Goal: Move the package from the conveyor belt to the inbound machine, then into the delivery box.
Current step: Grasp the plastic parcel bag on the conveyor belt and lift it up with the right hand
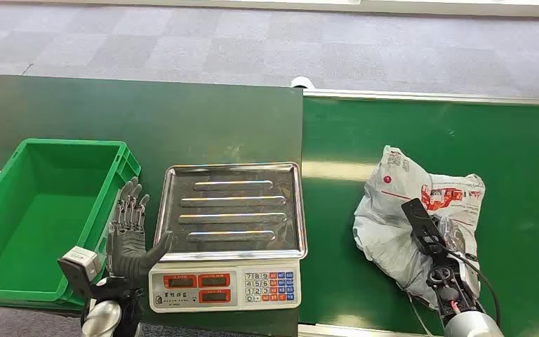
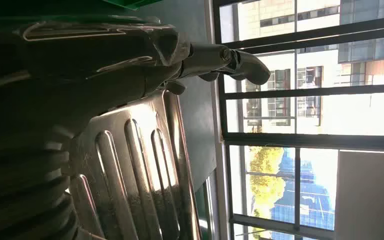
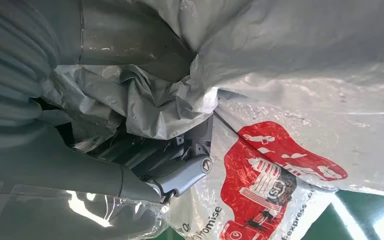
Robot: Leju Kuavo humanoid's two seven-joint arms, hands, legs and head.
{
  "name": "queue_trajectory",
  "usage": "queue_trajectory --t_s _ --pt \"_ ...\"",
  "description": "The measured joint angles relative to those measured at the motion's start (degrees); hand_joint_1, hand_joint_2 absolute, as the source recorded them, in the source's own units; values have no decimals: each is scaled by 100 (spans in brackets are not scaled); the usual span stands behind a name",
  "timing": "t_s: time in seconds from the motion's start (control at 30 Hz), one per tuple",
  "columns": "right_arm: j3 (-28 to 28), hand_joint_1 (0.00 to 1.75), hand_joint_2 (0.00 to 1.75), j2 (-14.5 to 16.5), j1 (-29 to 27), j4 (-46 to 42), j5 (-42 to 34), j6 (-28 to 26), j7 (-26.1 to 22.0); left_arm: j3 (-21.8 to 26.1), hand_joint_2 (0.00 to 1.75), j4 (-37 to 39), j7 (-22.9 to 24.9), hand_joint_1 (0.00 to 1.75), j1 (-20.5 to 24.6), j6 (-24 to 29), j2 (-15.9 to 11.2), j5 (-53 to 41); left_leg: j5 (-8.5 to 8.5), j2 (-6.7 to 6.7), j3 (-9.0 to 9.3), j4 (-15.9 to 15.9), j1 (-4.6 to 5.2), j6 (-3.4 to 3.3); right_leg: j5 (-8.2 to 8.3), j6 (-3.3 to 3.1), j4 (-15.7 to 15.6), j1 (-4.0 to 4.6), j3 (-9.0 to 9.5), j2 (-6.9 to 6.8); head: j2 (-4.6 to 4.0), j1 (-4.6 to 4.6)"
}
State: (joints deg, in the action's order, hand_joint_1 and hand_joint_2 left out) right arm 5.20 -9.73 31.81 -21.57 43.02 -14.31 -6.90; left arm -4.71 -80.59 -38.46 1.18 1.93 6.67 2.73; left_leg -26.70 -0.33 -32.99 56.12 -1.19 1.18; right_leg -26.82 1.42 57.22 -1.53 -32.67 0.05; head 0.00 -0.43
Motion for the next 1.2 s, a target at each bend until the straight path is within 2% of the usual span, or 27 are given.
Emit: queue_trajectory --t_s 0.17,0.43,0.6,0.9,1.03,1.07,1.13,1.2 --pt "1 136 175 22 36 -1 6 -5 -173 1 175 1 -8 0 -4 3 0 0 0 -1 -1 0 0 0 0 0 0 0 0 0 0 1" --pt "5 121 175 116 67 -457 140 66 -574 10 175 2 -51 0 -58 34 1 -13 0 -2 -1 0 0 0 0 0 1 0 -1 0 0 1" --pt "4 134 175 209 7 -986 224 128 -654 45 175 -2 -60 0 -99 32 9 -67 0 -2 -1 -1 0 0 0 0 1 0 -1 0 0 1" --pt "4 137 175 359 -174 -1904 268 154 -707 107 175 -2 -61 0 -113 -7 39 -103 0 -2 -1 -1 0 0 0 0 1 0 -2 0 0 1" --pt "-18 119 175 406 -371 -2403 318 111 -796 126 175 -2 -62 0 -118 -16 49 -120 0 -3 -1 -1 0 0 0 0 1 0 -2 -1 0 1" --pt "-35 121 175 425 -467 -2634 326 96 -834 135 175 -2 -64 0 -121 -18 53 -123 0 -3 -1 -1 0 0 0 0 1 0 -2 -1 0 1" --pt "-92 151 175 470 -702 -3222 287 83 -917 156 175 -2 -75 0 -124 -28 66 -126 0 -4 -2 -1 0 0 -1 0 1 0 -4 -1 0 1" --pt "-174 168 175 518 -958 -3882 141 138 -1024 172 175 -2 -99 0 -124 -50 80 -127 0 -4 -3 -2 0 1 -2 -1 1 1 -5 -1 0 1"
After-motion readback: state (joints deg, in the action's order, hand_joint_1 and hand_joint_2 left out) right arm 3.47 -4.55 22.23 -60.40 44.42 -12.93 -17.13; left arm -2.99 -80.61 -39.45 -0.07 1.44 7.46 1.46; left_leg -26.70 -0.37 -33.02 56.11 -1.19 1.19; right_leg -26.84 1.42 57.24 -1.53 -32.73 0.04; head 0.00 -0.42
